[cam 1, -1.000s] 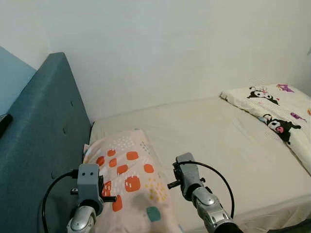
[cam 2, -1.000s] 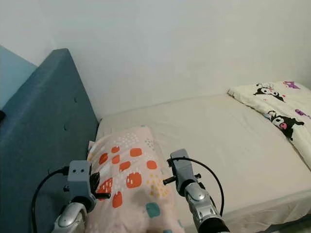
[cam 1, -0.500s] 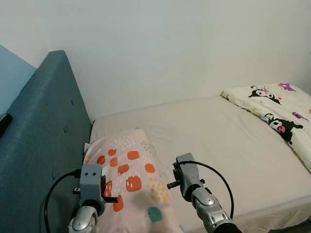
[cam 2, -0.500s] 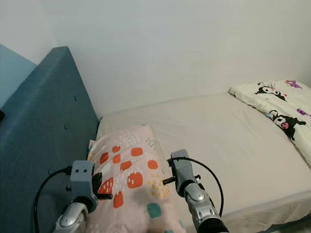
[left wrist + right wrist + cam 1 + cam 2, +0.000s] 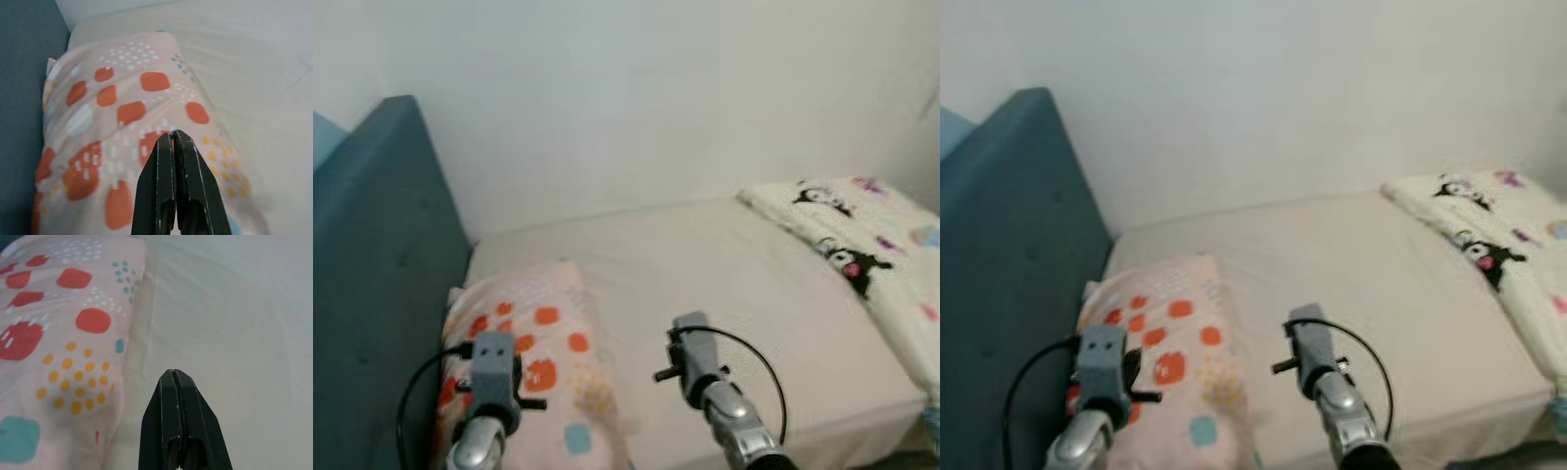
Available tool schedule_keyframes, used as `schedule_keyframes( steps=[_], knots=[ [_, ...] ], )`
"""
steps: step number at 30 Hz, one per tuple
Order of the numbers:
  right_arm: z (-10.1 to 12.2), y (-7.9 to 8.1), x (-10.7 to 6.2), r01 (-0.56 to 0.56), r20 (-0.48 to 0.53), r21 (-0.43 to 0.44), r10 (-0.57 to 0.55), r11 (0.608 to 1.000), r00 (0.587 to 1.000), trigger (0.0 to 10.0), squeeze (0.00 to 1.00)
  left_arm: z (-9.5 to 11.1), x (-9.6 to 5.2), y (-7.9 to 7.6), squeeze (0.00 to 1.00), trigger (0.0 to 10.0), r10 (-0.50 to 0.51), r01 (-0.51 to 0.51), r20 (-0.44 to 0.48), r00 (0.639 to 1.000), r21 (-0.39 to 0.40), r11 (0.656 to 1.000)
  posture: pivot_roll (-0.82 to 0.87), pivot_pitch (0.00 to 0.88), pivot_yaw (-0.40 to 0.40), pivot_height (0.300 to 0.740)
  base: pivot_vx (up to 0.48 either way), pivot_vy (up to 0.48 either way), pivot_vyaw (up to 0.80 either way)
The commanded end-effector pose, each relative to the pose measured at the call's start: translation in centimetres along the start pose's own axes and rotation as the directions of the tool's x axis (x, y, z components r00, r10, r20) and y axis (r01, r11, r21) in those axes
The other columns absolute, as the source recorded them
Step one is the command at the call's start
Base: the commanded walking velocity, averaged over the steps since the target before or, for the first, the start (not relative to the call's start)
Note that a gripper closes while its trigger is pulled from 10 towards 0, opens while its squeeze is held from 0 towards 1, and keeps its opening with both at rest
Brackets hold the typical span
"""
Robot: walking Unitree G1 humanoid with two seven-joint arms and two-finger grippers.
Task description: Clean up the room
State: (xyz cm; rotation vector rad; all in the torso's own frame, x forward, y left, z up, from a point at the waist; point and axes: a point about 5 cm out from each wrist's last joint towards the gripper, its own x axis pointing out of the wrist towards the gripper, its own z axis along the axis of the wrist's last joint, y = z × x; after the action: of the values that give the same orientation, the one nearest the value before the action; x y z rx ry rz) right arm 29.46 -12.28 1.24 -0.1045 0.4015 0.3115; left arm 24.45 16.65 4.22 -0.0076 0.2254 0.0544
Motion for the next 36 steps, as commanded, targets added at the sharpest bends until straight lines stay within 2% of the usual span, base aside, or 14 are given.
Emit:
schedule_keyframes(
  steps=[1,21,28,36],
  knots=[
    [-0.23,-0.53,-0.20,0.013,-0.010,0.002,-0.013,1.000,1.000,10.0,0.00,-0.24,-0.16,0.04,0.00,10.0,-0.001,0.001,-0.015,1.000,0.006,1.000,-0.07,0.000,0.009,0.740,0.000,-0.480,0.00],
    [-0.28,-0.61,-0.28,0.015,-0.013,0.006,-0.015,1.000,1.000,10.0,0.00,-0.23,-0.18,0.23,0.00,10.0,-0.008,0.008,-0.021,1.000,0.017,1.000,-0.07,0.000,0.015,0.740,0.000,-0.480,0.00],
    [-0.30,-0.31,-0.35,-0.017,-0.008,0.007,0.018,1.000,1.000,10.0,0.00,-0.30,-0.26,0.14,0.00,10.0,-0.014,0.015,-0.025,1.000,0.021,1.000,-0.07,0.000,0.018,0.740,0.000,-0.480,0.00],
    [-0.38,-0.15,-0.40,-0.023,-0.008,0.013,0.023,1.000,1.000,10.0,0.00,-0.39,-0.37,0.03,0.00,10.0,-0.021,0.022,-0.029,0.999,0.025,0.999,-0.07,0.000,0.020,0.740,0.000,-0.480,0.75]
  ],
)
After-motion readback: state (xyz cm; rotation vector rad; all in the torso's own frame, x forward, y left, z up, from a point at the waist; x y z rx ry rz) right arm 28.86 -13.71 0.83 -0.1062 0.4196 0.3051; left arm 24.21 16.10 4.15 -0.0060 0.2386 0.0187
